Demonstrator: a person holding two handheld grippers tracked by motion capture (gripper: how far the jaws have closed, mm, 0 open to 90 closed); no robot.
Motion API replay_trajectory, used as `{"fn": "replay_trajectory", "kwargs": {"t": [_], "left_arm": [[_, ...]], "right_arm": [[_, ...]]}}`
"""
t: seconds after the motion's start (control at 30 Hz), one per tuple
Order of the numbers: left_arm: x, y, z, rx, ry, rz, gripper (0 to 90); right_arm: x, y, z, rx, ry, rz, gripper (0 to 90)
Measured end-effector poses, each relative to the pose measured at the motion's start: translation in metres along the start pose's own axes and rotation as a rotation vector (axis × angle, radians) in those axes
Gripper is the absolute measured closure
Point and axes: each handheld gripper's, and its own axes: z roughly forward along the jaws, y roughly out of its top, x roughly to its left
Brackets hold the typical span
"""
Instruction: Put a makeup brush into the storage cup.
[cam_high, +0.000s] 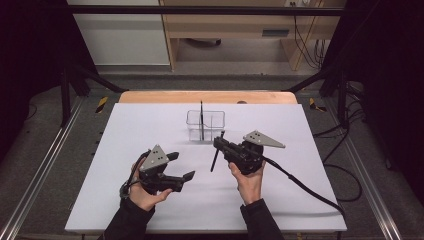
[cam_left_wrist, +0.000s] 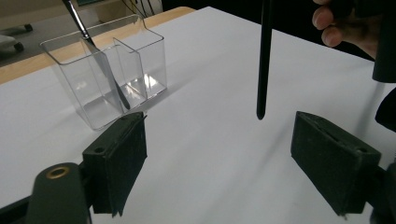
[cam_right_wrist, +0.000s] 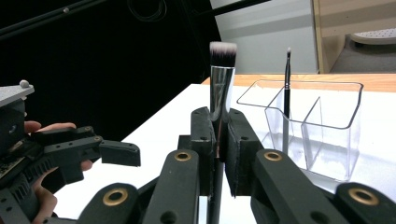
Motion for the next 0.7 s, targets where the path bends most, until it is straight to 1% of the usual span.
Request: {"fn": "replay_trajectory", "kwargs": {"t": [0.13,0.17,0.33,0.37,0.43,0.53,0.7], "left_arm": [[0.002,-0.001,-0.003,0.001,0.002,0.002,14.6],[0.004,-0.002,-0.004,0.007,0.002,0.008,13.9],[0.006,-0.004,-0.005,0.016,0.002,0.006,12.3],[0.008,-0.005,-0.006,0.022,0.004,0.008,12.0],[0.008,-0.006,-0.006,0.026,0.006,0.011,11.7],[0.012,-0.009,-0.007,0.036,0.011,0.013,10.6],[0.015,-0.01,-0.009,0.032,0.014,0.011,10.3]], "right_arm": [[-0.003,0.002,0.001,0.003,-0.001,-0.011,83.8],[-0.004,0.002,0.002,0.001,-0.001,-0.015,83.8],[-0.007,0.005,0.003,0.0,-0.008,-0.025,83.8],[-0.008,0.007,0.005,-0.001,-0.011,-0.037,83.8],[-0.008,0.008,0.006,-0.002,-0.013,-0.037,83.8],[-0.011,0.011,0.009,-0.002,-0.023,-0.055,83.8],[-0.013,0.014,0.013,-0.002,-0.035,-0.078,83.8]]}}
